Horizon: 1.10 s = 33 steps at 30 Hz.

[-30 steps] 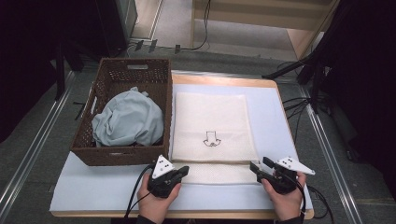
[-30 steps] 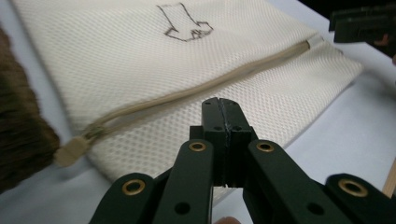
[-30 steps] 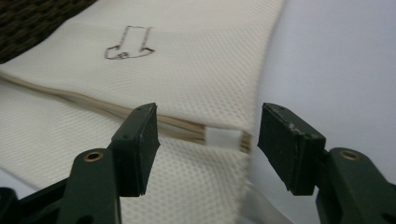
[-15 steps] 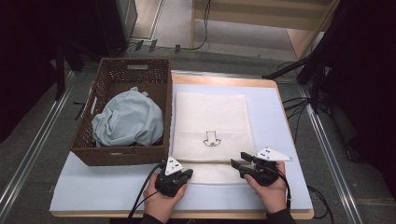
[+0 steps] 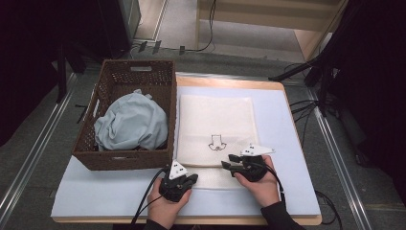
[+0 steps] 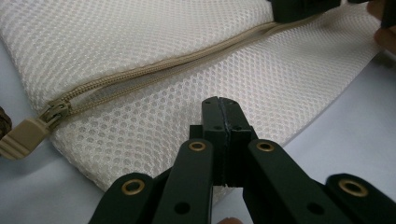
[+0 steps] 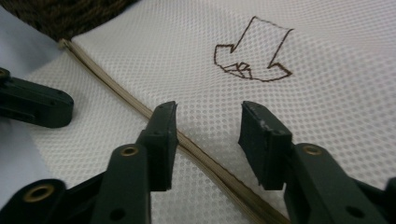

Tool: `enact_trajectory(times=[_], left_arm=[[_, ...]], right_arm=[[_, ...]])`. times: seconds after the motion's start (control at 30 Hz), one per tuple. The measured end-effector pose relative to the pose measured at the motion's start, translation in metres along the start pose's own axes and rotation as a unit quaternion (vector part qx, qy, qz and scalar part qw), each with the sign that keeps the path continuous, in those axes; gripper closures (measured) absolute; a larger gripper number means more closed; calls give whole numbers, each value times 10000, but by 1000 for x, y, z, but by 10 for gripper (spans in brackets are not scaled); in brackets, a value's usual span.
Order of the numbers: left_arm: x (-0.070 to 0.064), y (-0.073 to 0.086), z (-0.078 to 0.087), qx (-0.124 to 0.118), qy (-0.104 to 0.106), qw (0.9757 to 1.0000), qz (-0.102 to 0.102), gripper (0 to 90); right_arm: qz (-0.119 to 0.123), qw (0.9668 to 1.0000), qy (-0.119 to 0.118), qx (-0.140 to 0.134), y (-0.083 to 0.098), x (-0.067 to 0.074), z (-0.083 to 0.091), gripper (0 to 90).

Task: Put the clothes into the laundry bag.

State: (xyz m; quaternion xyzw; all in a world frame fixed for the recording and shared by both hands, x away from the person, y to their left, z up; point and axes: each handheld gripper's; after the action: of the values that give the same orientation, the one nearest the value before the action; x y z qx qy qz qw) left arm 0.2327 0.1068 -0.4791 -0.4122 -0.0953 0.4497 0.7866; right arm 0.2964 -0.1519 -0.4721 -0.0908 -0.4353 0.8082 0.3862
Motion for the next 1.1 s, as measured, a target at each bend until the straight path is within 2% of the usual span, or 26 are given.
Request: enact_trajectory(times=[0.1,0.13,0.17,0.27,0.33,0.37,0.4,0.5,0.57,0.63,0.73,0.83,0.87,1.0,1.1], left_arm=[[0,0,0,3,27,10000,4,900],[0,0,0,-4,35,10000,5,900],[0,0,0,-3,36,10000,6,900],[0,0,0,8,8,10000,-3,900],[0,0,0,9,8,10000,-8,900],[0,0,0,9,7,10000,-6,900],[0,0,0,8,9,10000,-4,900],[0,0,0,-2,25,10000,5,900],[0,0,0,-4,33,10000,9,900],[0,0,0,-2,40,10000,14,900],[0,0,0,-4,42,10000,21,900],[1,0,0,1,40,10000,23,900],[1,0,0,2,38,10000,22,900],[0,0,0,-4,16,10000,9,900],[0,0,0,-4,24,10000,9,900]], right_arm=[[146,9997,43,199,1,2,-10,570],[189,9994,83,265,2,3,-12,598],[204,9995,132,221,2,3,-13,653],[118,9992,305,244,2,0,-12,809],[86,9992,292,244,1,0,-12,865],[86,9992,292,244,1,0,-12,865],[-63,9993,257,261,-3,-1,-11,900],[-203,9993,300,-132,-17,-7,-3,900],[-169,9979,509,-366,-26,-10,-1,900],[-31,9971,689,-322,-28,-14,-8,900],[-64,9969,781,-52,-19,-22,-25,897],[-145,9972,718,-143,-12,-25,-28,879],[-271,9977,612,-135,-11,-27,-26,843],[-379,9981,480,-112,-10,-30,-26,740],[-415,9987,267,-135,-8,-32,-24,682]])
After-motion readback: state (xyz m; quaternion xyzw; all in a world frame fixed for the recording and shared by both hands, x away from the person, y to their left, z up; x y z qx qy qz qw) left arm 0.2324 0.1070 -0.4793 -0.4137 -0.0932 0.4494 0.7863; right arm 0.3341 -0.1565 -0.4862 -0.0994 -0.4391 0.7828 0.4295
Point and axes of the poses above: each handheld gripper's, and its own axes: z roughly backward along the jaws, y roughly out of its underside, x roughly to its left, and after that the axes turned 1 degree about -x, right-handed
